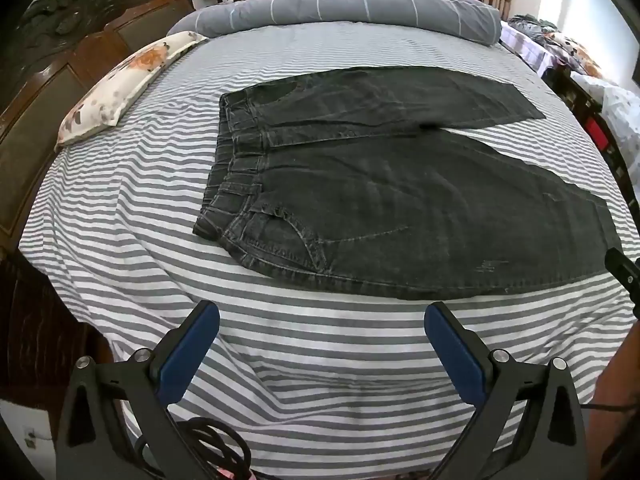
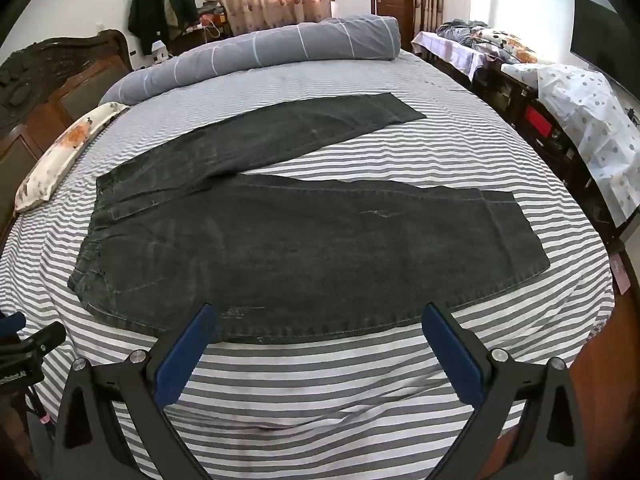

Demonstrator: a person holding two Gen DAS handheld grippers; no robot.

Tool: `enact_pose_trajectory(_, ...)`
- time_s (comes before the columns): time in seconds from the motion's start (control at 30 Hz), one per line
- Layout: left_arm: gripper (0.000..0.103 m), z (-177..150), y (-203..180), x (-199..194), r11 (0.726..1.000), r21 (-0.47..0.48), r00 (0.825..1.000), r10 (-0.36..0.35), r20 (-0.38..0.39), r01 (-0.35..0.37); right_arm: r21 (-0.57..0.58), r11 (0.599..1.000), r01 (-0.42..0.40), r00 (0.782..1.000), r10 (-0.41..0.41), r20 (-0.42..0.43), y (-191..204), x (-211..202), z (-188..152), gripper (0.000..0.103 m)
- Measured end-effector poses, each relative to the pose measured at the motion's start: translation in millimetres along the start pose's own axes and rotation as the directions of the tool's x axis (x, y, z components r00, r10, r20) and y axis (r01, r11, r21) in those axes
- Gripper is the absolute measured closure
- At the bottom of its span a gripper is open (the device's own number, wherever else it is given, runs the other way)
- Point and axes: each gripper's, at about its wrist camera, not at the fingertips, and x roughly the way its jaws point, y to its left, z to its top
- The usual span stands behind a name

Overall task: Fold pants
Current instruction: 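Move both grippers toward the dark grey jeans lying flat on the bed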

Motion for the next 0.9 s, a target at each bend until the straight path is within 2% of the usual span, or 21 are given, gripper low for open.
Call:
enact_pose_trajectory(0.17, 0.001, 2.7, 3.3, -2.0, 1.000, 0.002, 1.000, -0.007, -0.009, 0.007, -0.009, 1.000, 0.001, 1.000, -0.001, -0.002, 2.7, -1.4, 0.7, 0.000)
enact_pose_trajectory(0.7, 0.002, 0.9, -3.9, -18.7, 1.000, 0.011, 0.999, -0.014, 0.048, 0.013, -0.034, 0.999, 0.015, 0.999, -0.014, 0.041, 6.8, -22.8, -1.2, 0.001)
enact_pose_trajectory(0.9, 0.002, 3.2, -3.3, -24.0, 1.000, 0.002, 0.999, -0.021, 0.046, 0.021, -0.051, 0.999, 0.009, 0.999, -0.007, 0.044, 8.2, -34.4, 5.7, 0.001)
